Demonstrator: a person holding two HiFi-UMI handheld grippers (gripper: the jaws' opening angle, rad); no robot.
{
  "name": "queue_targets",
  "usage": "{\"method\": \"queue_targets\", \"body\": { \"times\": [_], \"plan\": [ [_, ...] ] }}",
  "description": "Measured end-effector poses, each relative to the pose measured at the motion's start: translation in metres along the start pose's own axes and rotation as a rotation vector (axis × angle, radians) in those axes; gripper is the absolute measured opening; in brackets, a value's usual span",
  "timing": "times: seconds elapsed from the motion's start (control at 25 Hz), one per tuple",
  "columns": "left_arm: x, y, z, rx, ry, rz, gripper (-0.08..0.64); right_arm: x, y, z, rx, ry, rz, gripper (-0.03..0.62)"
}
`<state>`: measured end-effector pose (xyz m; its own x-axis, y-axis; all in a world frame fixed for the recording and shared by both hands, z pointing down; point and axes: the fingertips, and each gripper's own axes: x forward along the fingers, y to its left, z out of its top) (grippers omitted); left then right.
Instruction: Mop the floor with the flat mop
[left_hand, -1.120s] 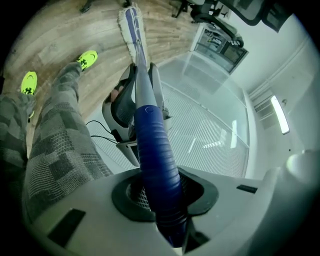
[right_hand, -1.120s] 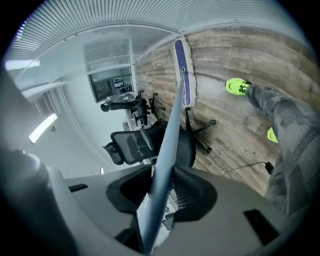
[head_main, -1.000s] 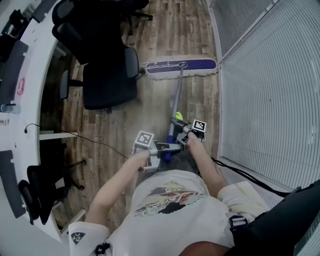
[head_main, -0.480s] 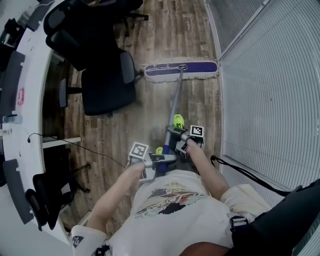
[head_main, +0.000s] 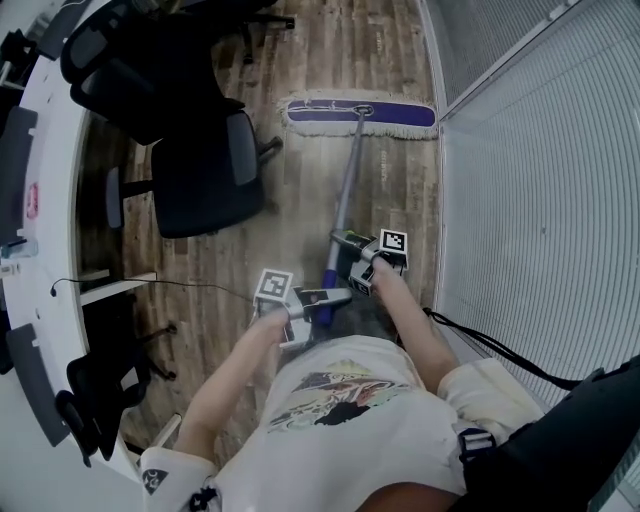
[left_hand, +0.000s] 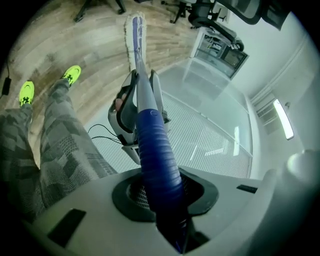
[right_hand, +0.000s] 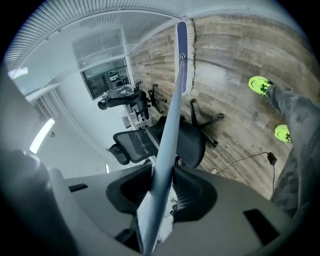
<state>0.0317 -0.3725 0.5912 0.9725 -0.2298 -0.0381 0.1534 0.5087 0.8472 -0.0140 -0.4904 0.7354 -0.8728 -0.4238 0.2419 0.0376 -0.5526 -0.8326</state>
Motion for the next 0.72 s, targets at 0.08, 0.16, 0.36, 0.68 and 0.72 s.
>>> {"method": "queue_targets", "body": {
  "times": [0.08,0.16,0.36,0.68,0.72],
  "plan": [
    [0.017,-0.017,0.030,0.010,-0.015,-0.014,0.091,0.009,0.020,0.030,-0.001,-0.007,0.008,0.132],
    [0.036,-0.035,0.063,0.017,-0.027,-0.030,0.091,0.018,0.042,0.064,-0.004,-0.014,0.009,0.132],
    [0.082,-0.070,0.152,0.030,-0.068,-0.055,0.091,0.044,0.091,0.155,-0.031,-0.039,0.004,0.132],
    [0.120,-0.098,0.255,0.027,-0.112,-0.110,0.074,0.084,0.132,0.256,-0.094,-0.053,-0.031,0.130],
    [0.121,-0.096,0.257,0.029,-0.105,-0.106,0.073,0.086,0.131,0.258,-0.100,-0.046,-0.037,0.130]
  ]
}}
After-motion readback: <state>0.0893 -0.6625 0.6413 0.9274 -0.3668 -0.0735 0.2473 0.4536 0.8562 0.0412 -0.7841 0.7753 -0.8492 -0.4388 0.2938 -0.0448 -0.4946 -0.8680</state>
